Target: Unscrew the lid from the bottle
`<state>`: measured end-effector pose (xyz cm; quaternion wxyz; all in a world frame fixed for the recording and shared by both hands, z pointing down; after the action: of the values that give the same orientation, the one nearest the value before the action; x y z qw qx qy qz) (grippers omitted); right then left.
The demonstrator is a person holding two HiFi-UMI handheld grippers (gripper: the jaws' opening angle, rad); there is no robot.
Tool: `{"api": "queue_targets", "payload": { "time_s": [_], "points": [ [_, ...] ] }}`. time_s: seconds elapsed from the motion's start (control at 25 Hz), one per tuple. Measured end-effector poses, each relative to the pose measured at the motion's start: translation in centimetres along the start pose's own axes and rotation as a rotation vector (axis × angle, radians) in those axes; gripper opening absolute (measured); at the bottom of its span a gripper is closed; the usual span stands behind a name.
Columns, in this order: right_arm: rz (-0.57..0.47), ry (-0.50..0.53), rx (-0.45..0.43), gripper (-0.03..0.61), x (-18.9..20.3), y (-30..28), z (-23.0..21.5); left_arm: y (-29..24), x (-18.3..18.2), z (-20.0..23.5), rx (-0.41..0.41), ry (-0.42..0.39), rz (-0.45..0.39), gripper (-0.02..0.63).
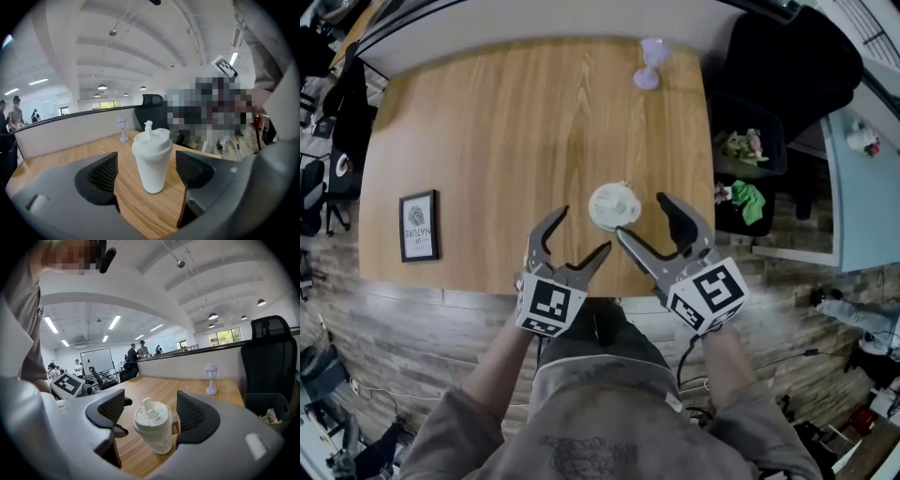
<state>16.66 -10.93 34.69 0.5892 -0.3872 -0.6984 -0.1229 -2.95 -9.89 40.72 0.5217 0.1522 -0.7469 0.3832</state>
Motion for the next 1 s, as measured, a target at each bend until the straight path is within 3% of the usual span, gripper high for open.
{"api": "queue_targets", "payload": {
  "time_s": [0.2, 0.4, 0.52, 0.72, 0.8, 1.0],
  "points": [
    [0.05, 0.064, -0.005, 0.364, 2.2, -2.0, -0.1, -2.7, 3.6, -0.5, 0.044, 0.01, 0.039, 0.388],
    [0.068, 0.085, -0.021, 0.371, 3.6, -3.7, -0.3, -5.3, 5.8, -0.6, 0.094, 0.003, 0.01, 0.388],
    [0.068, 0.088, -0.035, 0.371, 4.2, -4.4, -0.4, -6.6, 6.6, -0.6, 0.134, -0.029, -0.023, 0.388],
    [0.068, 0.09, -0.027, 0.383, 5.0, -5.0, -0.4, -7.7, 7.0, -0.2, 0.217, -0.148, -0.04, 0.377],
    [0.065, 0.092, -0.025, 0.382, 5.1, -5.1, -0.6, -7.9, 7.0, -0.1, 0.25, -0.173, -0.046, 0.344],
    [0.078, 0.098, -0.065, 0.382, 5.0, -5.1, -1.2, -8.0, 7.0, 0.3, 0.306, -0.166, -0.043, 0.325]
  ]
}}
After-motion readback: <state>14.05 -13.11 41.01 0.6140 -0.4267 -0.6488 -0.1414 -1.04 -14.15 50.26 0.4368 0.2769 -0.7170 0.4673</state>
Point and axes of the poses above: the fingertips, and each gripper's own axes: y backward along the fingers, z to its left, x out of its underside, the point moved 10 cm from there along y, backward along the fingers, and after that the axes turned 4 degrees about -y, right-handed, at the moved point
